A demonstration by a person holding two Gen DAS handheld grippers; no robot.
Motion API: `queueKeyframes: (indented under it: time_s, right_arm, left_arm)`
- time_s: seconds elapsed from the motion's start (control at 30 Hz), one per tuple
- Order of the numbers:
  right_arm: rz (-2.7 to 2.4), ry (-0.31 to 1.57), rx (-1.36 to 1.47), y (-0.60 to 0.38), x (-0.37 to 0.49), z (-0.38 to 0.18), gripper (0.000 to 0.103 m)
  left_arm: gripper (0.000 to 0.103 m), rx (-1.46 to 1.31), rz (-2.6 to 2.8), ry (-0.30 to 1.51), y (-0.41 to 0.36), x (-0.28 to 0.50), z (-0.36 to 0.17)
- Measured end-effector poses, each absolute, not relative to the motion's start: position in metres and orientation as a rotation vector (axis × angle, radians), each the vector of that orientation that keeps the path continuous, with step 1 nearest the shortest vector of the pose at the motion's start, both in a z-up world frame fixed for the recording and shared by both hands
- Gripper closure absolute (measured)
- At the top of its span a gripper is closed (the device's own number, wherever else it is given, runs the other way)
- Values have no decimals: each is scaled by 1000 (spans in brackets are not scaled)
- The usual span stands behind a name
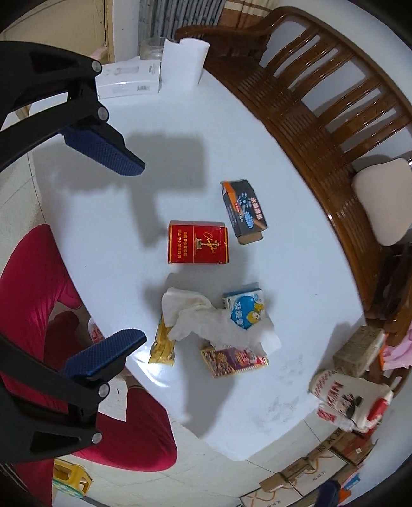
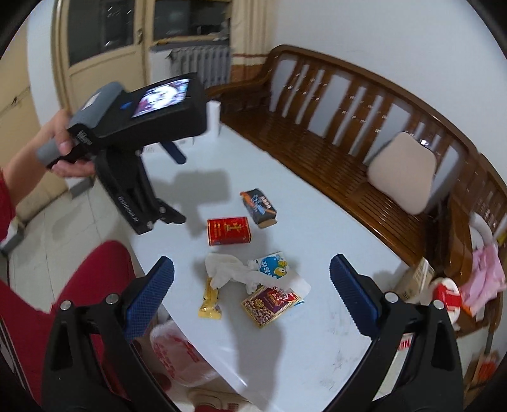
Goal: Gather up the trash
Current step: 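Raise both tools back over the table toward the remaining trash, then grasp the crumpled tissue with the right tool while the left tool grasps the red cigarette pack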
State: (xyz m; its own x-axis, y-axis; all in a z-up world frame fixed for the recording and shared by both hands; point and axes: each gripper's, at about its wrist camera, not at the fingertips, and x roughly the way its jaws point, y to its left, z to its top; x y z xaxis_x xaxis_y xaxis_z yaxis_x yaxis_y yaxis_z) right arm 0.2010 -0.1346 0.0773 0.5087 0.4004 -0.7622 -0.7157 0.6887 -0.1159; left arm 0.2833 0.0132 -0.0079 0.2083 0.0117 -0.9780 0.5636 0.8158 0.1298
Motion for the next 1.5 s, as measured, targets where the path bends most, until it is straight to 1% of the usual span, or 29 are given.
queueKeyframes:
  time_s: [0.17,0.5,0.73,0.87,0.93,1.0,1.17,1.23,1.27,1.3,1.33,1.4,1.43,1.47,1.5]
  right_arm:
    - [770,819,-541,-120,214,52,7]
    - [881,960,-720,-87,238,-18,7]
    - [945,1052,-805,-72,257,-62,7]
    - [964,1079,-799,-68,273,-80,8]
    - [968,1085,-806,-68,279,-88,13]
    - [968,1095,-822,-66,285,-97,27]
    - [978,1119,-872,-60,288,-117,28]
    - [976,1119,-875,-59,289,-123,41]
    - [979,1127,-871,-59,290,-125,50]
    - [977,1127,-872,-59,291,-127,56]
    - [974,1126,-877,-59,290,-129,59]
    - [958,1115,-891,-59,289,-132,73]
    - [955,1113,-888,-60,289,-131,77]
    - [953,1110,-881,-60,290,-130,86]
    - [954,1112,-865,-61,291,-129,89]
  left_arm:
    - [8,525,-422,1380,9,305,-41]
    - [8,499,-444,1490,6,341,-103]
    - [8,462,-439,1555,10,357,-133]
    - [8,462,-438,1573,9,363,-146]
    - [8,465,-440,1579,9,364,-151]
    - [8,455,-444,1582,10,366,-155]
    - [8,446,-448,1587,16,371,-163]
    - [8,446,-450,1581,16,372,-165]
    - [8,442,-455,1583,16,372,-167]
    - [8,437,-458,1586,16,372,-168]
    - [8,433,-460,1586,16,372,-169]
    - [8,437,-462,1579,17,373,-170]
    - [8,437,-462,1579,18,373,-172]
    - [9,433,-462,1580,12,373,-173]
    - [10,425,-464,1580,12,377,-174]
